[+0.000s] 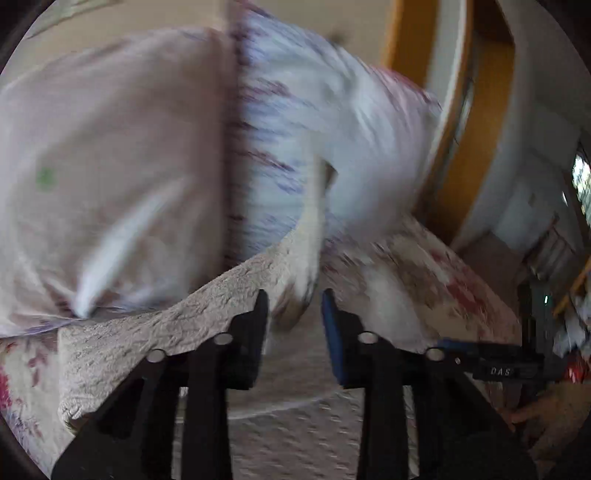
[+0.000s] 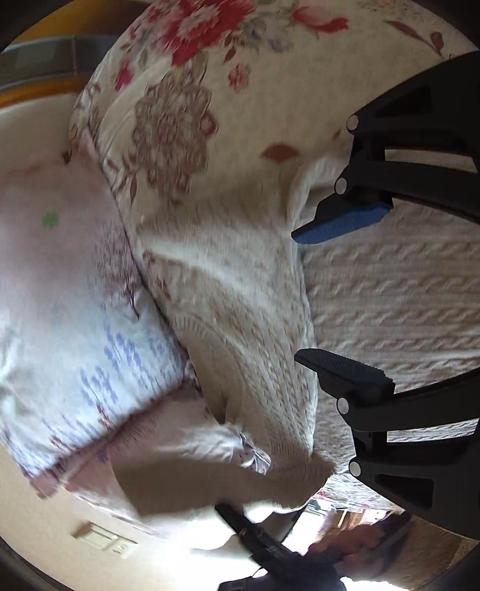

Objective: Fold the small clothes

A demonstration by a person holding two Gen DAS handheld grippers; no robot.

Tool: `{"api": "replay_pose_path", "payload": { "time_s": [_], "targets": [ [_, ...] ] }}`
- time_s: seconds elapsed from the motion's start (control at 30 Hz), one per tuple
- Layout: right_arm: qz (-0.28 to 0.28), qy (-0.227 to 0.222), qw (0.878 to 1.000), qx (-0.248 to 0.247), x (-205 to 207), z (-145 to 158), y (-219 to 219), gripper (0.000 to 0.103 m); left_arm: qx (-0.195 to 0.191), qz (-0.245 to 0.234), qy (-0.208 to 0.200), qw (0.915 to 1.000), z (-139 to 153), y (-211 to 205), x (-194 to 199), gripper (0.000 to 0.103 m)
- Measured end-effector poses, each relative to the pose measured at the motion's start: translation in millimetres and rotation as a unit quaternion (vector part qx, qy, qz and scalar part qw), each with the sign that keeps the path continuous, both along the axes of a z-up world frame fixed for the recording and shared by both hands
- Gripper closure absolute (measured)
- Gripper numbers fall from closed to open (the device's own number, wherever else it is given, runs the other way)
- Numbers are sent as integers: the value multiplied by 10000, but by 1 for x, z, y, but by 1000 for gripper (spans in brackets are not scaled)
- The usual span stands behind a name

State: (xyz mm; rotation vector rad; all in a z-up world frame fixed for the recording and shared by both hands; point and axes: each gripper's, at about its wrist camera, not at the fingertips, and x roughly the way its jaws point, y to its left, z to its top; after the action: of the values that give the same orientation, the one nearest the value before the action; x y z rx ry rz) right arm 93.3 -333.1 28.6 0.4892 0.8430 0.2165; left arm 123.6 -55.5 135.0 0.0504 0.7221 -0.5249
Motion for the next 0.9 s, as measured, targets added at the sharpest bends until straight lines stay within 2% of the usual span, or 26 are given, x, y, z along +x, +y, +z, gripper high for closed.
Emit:
{"api": "replay_pose_path", "payload": {
  "time_s": [0.07, 0.1, 0.13, 0.2, 0.27, 0.37, 0.43, 0.53, 0.57, 0.63, 0.67, 0.73, 0.83, 0.9],
  "targets": [
    [-132, 62, 9999, 0, -9, 1, -15, 42, 481, -228, 371, 9979, -25, -36, -4, 64],
    [-184, 2, 9998, -33, -18, 4, -24, 42, 507, -171, 469, 9975, -33, -30, -10, 64],
    [-208, -26, 9998, -70, -24, 5, -30, 42, 464, -31, 519, 9976, -38, -11, -16, 61],
    [-248, 97, 9996, -108, -42, 2, -49, 42, 483, 615, 564, 9953, -44, 43, -36, 42],
    [-242, 327, 9992, 31, -53, -7, -62, 42, 362, 1209, 777, 9890, -51, 98, -59, 41],
    [-120, 803, 9956, 467, -74, -28, -78, 46, 214, 1835, 1320, 9739, -64, 164, -93, 39],
    [81, 1153, 9904, 755, -84, -42, -81, 52, 106, 2051, 1706, 9637, -78, 185, -114, 39],
    [363, 1548, 9801, 1184, -100, -60, -80, 58, 24, 2116, 2269, 9506, -102, 197, -144, 39],
    [468, 1638, 9758, 1372, -104, -64, -78, 61, -97, 2087, 2404, 9479, -107, 197, -153, 41],
    [683, 1827, 9664, 1675, -116, -72, -74, 67, -411, 1977, 2462, 9480, -109, 195, -169, 43],
    [784, 1886, 9629, 1766, -122, -74, -72, 68, -635, 1902, 2579, 9451, -110, 193, -174, 47],
    [948, 2055, 9555, 1892, -131, -78, -70, 75, -830, 1814, 2684, 9424, -113, 189, -184, 52],
    [1171, 2242, 9459, 2031, -137, -83, -65, 91, -923, 1712, 2798, 9402, -116, 180, -191, 66],
    [1372, 2251, 9422, 2066, -137, -83, -57, 94, -1075, 1608, 3030, 9331, -121, 178, -190, 92]
  ]
}}
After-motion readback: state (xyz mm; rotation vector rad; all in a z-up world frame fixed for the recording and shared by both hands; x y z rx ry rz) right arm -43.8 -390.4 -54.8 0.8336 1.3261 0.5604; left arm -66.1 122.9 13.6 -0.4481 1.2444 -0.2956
